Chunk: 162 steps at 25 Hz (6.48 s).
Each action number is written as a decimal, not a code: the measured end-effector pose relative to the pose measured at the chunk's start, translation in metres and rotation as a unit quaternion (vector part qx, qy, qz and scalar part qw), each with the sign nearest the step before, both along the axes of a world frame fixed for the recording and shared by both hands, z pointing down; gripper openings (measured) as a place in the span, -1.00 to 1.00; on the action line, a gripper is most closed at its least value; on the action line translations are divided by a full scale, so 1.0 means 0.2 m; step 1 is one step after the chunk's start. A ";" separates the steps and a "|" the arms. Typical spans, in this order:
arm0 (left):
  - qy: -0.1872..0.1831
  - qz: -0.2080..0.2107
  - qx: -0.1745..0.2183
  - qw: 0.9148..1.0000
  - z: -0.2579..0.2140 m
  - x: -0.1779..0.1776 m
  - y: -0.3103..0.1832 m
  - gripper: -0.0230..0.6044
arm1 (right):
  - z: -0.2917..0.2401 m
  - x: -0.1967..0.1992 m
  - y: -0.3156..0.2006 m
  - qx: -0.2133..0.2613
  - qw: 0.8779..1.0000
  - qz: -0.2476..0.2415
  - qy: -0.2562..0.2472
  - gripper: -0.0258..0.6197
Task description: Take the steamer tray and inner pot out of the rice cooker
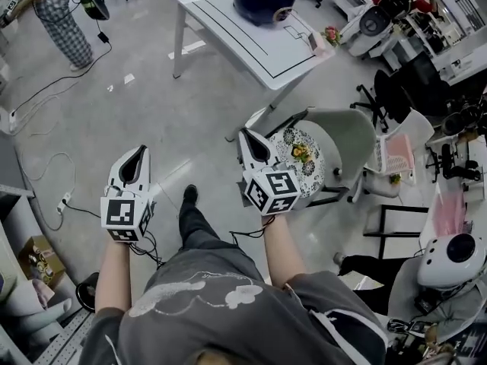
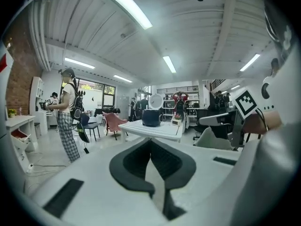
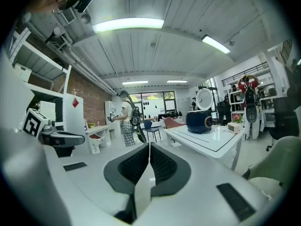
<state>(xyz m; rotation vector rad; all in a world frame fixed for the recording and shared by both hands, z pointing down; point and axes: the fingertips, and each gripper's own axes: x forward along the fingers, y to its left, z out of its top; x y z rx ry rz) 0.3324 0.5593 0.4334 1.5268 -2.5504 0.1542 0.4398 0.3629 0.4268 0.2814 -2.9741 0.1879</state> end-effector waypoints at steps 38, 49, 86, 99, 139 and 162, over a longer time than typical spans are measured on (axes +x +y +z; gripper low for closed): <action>0.040 0.225 0.015 0.973 0.03 -1.72 -2.24 0.36 | 0.03 -1.18 -1.85 -0.109 0.970 0.213 -0.043 0.11; 0.049 0.311 0.005 0.949 -0.01 -2.29 -2.92 0.36 | -0.11 -1.71 -2.40 -0.103 0.949 0.297 -0.036 0.11; -0.038 0.365 -0.020 0.930 -0.25 -2.57 -4.08 0.36 | 0.13 -2.17 -3.63 -0.005 0.888 0.284 0.363 0.03; -0.057 0.315 -0.017 0.947 -0.28 -2.61 -4.07 0.36 | 0.02 -2.21 -3.71 0.083 0.883 0.294 0.355 -0.54; -0.047 0.448 0.023 0.893 -0.41 -2.77 -4.25 0.36 | -0.81 -2.18 -3.44 0.089 0.901 0.419 0.074 -0.73; -0.064 0.598 0.036 0.798 -0.47 -2.29 -4.08 0.36 | -0.90 -1.41 -2.77 0.074 0.779 0.623 -0.008 -0.73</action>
